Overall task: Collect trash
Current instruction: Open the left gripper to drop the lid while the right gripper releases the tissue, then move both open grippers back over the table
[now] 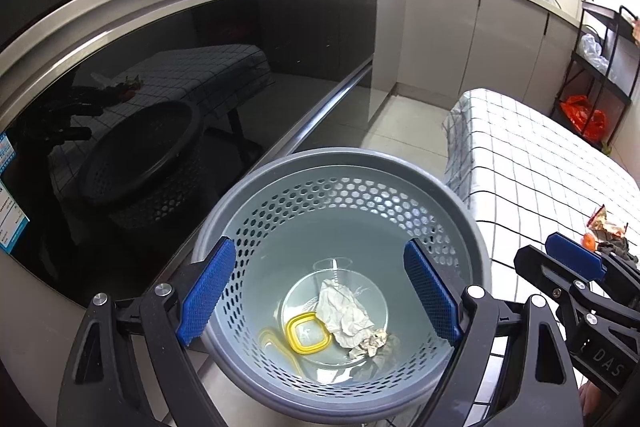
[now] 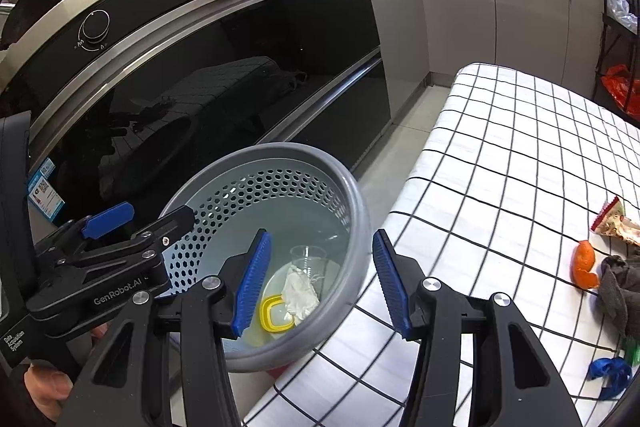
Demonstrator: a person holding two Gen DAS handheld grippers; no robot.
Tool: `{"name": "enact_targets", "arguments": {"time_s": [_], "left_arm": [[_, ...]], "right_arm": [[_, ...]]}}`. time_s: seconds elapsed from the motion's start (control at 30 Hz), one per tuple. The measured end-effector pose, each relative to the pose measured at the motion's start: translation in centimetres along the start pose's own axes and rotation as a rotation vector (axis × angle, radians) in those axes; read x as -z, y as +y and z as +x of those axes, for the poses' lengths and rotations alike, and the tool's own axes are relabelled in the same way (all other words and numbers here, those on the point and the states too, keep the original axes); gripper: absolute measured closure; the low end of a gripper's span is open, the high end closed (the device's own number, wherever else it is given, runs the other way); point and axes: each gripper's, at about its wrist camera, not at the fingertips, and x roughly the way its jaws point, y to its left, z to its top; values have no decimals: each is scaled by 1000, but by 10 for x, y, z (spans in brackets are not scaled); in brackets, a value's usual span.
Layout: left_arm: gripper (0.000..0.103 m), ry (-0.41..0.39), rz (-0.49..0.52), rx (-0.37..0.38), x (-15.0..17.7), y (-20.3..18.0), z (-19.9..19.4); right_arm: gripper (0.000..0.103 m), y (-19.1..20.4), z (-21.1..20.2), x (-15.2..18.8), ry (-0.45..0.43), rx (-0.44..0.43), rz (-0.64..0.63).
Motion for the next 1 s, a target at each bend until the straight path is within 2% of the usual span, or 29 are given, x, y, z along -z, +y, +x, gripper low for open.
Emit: {"name": "enact_targets", "arguments": {"time_s": [0.27,0.53,0.77,1.0], "left_arm": [[19,-20,28,41,3,-22,-12],[19,-43,60,104,7,-53,-28],[16,-63,116,172,17,-96,-45],[15,-53,174,248,29,-136,-54]], "right_arm": [[52,-20,-27,15,-16,67,23],[49,-55,-76,41,-62,136,101],[46,-93,-134,73,-121,243,174],[46,-145,-181,107,-138,360,281]]}}
